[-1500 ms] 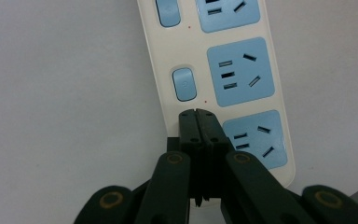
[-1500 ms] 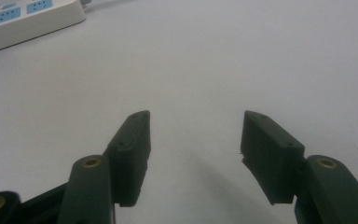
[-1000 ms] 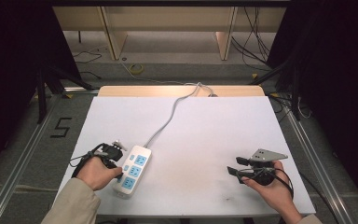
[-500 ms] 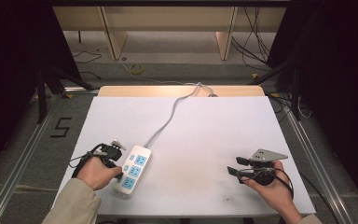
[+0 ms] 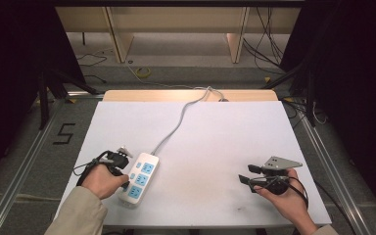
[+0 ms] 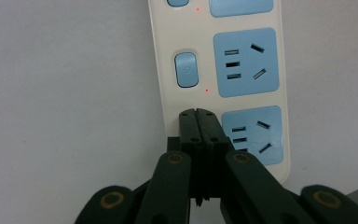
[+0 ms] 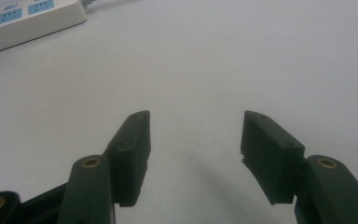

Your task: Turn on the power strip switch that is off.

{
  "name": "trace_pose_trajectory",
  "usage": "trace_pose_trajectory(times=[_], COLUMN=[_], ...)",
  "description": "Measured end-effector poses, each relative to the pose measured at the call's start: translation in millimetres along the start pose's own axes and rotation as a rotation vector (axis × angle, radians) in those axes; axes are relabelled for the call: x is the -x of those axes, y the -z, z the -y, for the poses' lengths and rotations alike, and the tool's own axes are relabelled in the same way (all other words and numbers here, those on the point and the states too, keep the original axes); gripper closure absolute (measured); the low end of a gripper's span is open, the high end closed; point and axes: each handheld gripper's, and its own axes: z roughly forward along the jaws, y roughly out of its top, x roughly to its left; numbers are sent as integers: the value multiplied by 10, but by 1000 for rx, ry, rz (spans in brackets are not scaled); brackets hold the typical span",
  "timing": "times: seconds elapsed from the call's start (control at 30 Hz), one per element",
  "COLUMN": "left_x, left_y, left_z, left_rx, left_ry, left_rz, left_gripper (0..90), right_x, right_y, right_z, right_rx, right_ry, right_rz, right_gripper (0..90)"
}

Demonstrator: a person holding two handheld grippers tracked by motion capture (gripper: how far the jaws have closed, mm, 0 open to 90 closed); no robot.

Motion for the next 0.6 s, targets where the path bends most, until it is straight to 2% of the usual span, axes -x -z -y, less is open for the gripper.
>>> trace_pose_trajectory(times=[0.13, 0.3, 0.6], left_x=[1, -22, 0], left_y=[0, -1, -9], left_z=[-4, 12, -5], left_rx=[-21, -12, -25], left_ry=[-9, 0, -5], left_rz=[0, 17, -1], left_gripper=[898, 899, 899], right_x=[-1, -2, -7], right_y=[1, -1, 2], right_z=[-1, 0, -2], right_rx=[1, -1, 1], right_ry=[1, 1, 4], right_rz=[1, 0, 0], right_gripper=[435, 435, 435])
